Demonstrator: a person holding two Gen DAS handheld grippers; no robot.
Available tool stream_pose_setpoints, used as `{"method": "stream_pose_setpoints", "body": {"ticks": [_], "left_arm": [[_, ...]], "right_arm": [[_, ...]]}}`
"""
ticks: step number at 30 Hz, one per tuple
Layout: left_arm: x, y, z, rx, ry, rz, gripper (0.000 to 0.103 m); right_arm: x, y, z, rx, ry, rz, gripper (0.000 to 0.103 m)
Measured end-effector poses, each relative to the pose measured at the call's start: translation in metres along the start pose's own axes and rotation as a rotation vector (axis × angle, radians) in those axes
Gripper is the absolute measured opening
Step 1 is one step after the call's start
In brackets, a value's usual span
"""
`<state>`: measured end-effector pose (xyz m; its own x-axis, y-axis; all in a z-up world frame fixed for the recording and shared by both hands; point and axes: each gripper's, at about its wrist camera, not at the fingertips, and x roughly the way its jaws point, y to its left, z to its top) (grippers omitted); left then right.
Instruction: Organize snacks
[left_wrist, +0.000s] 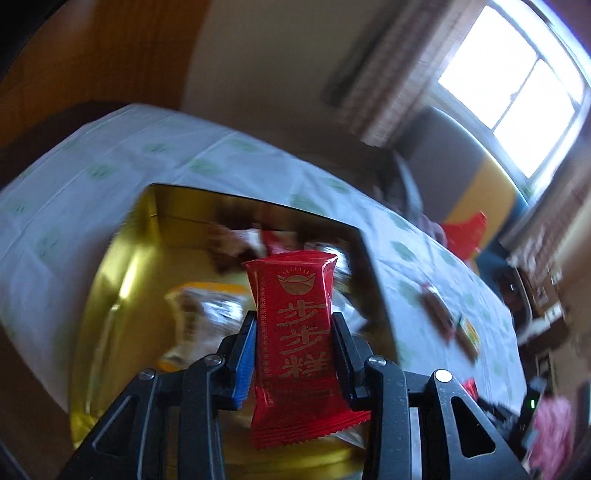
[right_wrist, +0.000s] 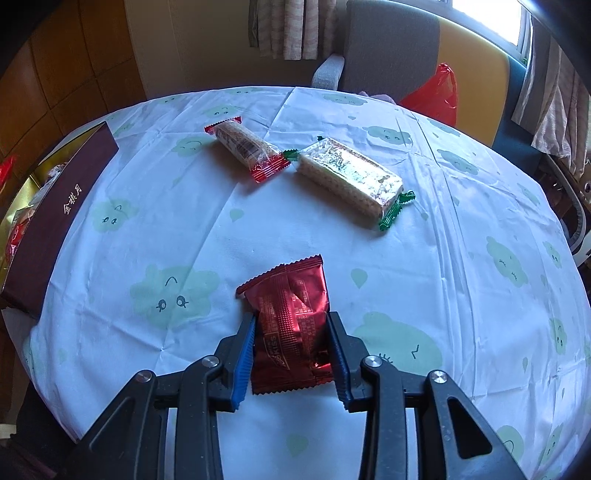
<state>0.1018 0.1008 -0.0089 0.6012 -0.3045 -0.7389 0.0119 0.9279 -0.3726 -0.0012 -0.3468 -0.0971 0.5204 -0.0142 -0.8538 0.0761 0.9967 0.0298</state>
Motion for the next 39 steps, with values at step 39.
{"method": "stream_pose_setpoints", "body": {"ticks": [39], "left_arm": [[0.004,-0.015,-0.030,0.127,-0.103,0.277,0.052]], "right_arm": [[-0.002,0.006,-0.007,-0.002,-0.048,-0.037,0.037]]}}
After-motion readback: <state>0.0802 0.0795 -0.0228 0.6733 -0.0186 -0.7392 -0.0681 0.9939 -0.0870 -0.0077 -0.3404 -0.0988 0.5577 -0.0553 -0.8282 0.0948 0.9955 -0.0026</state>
